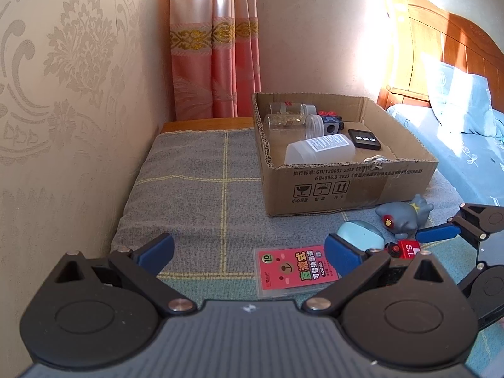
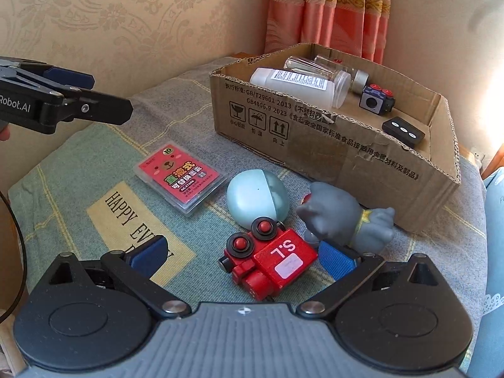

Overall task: Organize rigid objects
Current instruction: 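Move the left tool to the pink card pack while the right tool approaches the red toy robot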

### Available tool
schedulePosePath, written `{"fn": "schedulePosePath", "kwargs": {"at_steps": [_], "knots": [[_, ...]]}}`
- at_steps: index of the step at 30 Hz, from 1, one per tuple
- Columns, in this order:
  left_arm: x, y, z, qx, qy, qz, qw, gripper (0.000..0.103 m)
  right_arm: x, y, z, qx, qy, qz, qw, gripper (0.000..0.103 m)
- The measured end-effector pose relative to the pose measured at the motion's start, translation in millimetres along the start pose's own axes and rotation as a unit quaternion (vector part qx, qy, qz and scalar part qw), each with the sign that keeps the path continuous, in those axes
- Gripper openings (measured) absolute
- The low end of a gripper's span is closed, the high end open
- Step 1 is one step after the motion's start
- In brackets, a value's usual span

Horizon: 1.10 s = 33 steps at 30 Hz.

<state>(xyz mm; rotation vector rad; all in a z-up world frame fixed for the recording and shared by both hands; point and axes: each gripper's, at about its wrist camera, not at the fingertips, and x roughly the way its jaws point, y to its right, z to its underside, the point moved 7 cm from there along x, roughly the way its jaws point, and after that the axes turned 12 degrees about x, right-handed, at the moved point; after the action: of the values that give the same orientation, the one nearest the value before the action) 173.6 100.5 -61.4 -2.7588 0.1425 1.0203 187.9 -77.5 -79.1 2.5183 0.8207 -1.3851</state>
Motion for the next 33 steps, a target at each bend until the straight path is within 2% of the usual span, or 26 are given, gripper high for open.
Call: {"fn": "schedulePosePath", "kwargs": {"at_steps": [4, 6, 8, 12, 17, 22, 28, 33], "knots": [[2.9, -0.8, 3.7, -0.002, -0.004, 0.005, 1.0, 0.101, -2.6, -14.8, 19.7, -0.019, -0.05, -0.028, 0.998, 0.103], [5.8, 1.5, 5.1, -0.001, -0.009, 0.011, 0.9999, 0.101, -1.6, -22.2, 31.0, -0.037, -0.064, -0.022, 0.997, 0.103], [9.1, 4.9, 6.0, 0.004, -0.015, 0.015, 0.9998, 0.101, 1.5, -23.9, 35.9, -0.045, -0.059, 0.005, 0.997, 0.103], [16.2, 13.0, 9.4, 0.017, -0.029, 0.024, 0.9991, 0.101, 6.1, -19.4, 32.5, -0.005, -0.049, 0.008, 0.999, 0.103], [26.4, 21.1, 14.9, 0.02, -0.047, 0.038, 0.998, 0.101, 2.8, -18.2, 36.9, -0.011, -0.023, -0.001, 1.0, 0.103], [43.0, 33.4, 18.8, 0.03, -0.07, 0.047, 0.996, 0.101, 3.1, -18.1, 36.0, -0.013, -0.024, -0.002, 1.0, 0.103], [60.6, 49.8, 15.2, 0.053, -0.079, 0.053, 0.9941, 0.101, 3.0, -18.3, 35.9, -0.012, -0.023, -0.001, 1.0, 0.103], [79.7, 58.0, 15.9, 0.054, -0.109, 0.056, 0.991, 0.101, 3.9, -18.6, 34.8, -0.015, -0.026, -0.003, 1.0, 0.103]]}}
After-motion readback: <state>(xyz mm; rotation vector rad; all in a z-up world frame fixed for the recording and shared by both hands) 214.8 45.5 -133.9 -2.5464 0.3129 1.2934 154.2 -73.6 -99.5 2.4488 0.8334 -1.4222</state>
